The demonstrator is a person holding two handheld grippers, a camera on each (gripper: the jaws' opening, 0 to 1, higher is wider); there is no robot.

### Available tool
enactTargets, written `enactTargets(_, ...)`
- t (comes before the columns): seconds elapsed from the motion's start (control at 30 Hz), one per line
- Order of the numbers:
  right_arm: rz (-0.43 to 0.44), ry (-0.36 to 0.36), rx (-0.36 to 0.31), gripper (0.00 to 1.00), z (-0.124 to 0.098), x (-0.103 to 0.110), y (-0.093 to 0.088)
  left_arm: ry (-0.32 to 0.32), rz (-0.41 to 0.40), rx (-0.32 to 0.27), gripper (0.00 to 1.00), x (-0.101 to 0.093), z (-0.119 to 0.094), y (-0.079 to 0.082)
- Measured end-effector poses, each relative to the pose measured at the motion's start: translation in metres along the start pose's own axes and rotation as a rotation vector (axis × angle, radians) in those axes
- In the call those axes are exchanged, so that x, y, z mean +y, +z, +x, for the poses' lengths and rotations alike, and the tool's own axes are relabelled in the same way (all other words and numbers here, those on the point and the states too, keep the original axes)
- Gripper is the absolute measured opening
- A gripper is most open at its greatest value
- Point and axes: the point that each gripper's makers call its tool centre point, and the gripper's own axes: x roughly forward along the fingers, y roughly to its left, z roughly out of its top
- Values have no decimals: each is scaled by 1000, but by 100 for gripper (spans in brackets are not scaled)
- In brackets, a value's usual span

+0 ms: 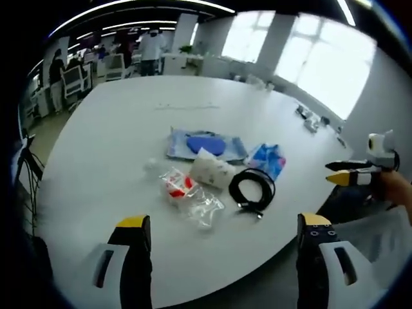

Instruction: Arrange the tabletop items into an orderly group along one side of the table until the central work area is clear of visible clutter.

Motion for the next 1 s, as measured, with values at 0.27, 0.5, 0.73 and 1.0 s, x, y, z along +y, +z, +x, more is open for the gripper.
enactTargets(0.27,-15,27,34,68,9,1,-7,-13,32,1,91,-5,-1,0)
enactTargets(0.5,-21,34,35,66,9,1,-6,-23,46,3,90,-9,-2,2)
enactTargets(0.73,-41,73,23,65,17,16,2,-6,38,16,89,-1,-2,-2)
enactTargets(1.0,-60,94,40,64,22,30,0,-10,24,6,89,0,-3,1)
